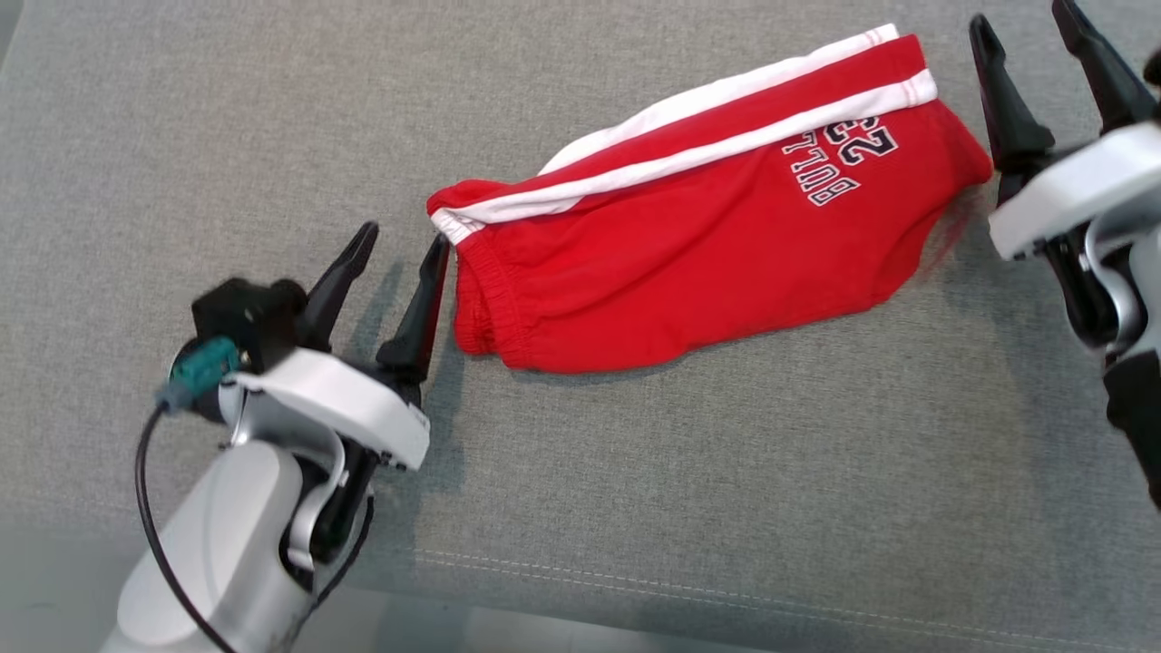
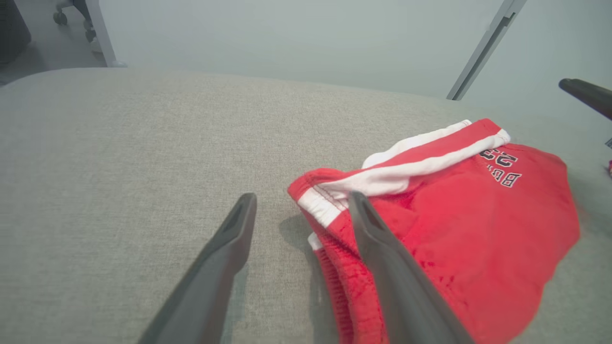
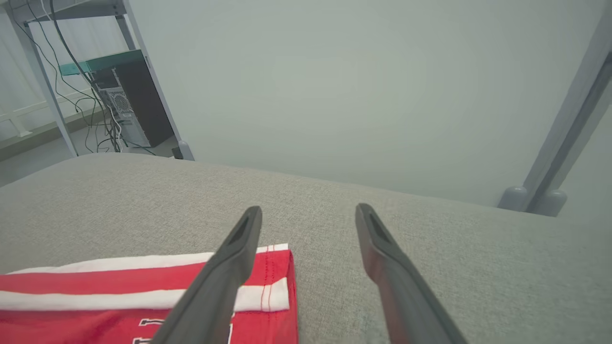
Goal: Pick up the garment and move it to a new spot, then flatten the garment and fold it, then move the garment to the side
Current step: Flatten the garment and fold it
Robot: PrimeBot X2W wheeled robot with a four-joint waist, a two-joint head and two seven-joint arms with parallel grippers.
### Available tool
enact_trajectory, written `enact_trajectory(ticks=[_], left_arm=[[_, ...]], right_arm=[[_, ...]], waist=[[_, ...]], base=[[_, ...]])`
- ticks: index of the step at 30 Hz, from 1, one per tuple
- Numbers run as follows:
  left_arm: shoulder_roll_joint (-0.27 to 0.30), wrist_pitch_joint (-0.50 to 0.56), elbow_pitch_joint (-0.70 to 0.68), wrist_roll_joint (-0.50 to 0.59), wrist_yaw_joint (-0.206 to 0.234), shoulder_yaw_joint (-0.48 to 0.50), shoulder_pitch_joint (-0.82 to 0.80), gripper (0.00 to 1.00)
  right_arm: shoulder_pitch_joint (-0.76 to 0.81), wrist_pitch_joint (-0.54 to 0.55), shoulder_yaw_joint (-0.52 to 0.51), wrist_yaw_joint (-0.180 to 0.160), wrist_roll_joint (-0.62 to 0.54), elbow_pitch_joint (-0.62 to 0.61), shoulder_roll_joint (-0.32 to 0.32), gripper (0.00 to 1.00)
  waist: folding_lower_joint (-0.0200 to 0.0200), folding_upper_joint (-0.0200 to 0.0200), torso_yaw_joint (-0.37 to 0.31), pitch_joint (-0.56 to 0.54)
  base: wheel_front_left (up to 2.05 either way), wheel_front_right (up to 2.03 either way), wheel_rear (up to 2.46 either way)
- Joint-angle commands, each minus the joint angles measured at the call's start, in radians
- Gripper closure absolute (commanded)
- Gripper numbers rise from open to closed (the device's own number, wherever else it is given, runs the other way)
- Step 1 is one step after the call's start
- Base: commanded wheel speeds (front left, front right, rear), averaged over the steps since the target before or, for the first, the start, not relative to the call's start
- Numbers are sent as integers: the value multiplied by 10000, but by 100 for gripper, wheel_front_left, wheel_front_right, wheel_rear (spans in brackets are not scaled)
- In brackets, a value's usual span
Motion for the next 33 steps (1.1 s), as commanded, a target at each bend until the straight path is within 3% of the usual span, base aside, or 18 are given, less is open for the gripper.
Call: enact_trajectory(ticks=[1, 7, 13, 24, 33], left_arm=[[439, -195, -473, 261, 408, 383, 261, 0], [579, -336, -1466, 700, 1493, 393, 1435, 0], [737, -263, -2089, 672, 1931, 463, 2246, 0], [817, 58, -2245, 432, 2122, 510, 2529, 0], [575, 249, -2028, 8, 1847, 537, 2028, 0]], right_arm=[[681, -264, -287, -30, -313, -431, 193, 0], [2747, -447, -1723, -30, -1517, -1703, 789, 0], [4587, -454, -2830, -30, -2383, -3071, 1611, 0], [5344, -354, -3119, -30, -2839, -3725, 2177, 0], [4372, 113, -2578, -30, -2718, -3287, 1911, 0]], waist=[[0, 0, -118, -167], [0, 0, -342, -646], [0, 0, -627, -985], [0, 0, -1006, -1121], [0, 0, -1001, -891]], base=[[0, 0, 0], [0, 0, 0], [0, 0, 0], [0, 0, 0], [0, 0, 0]])
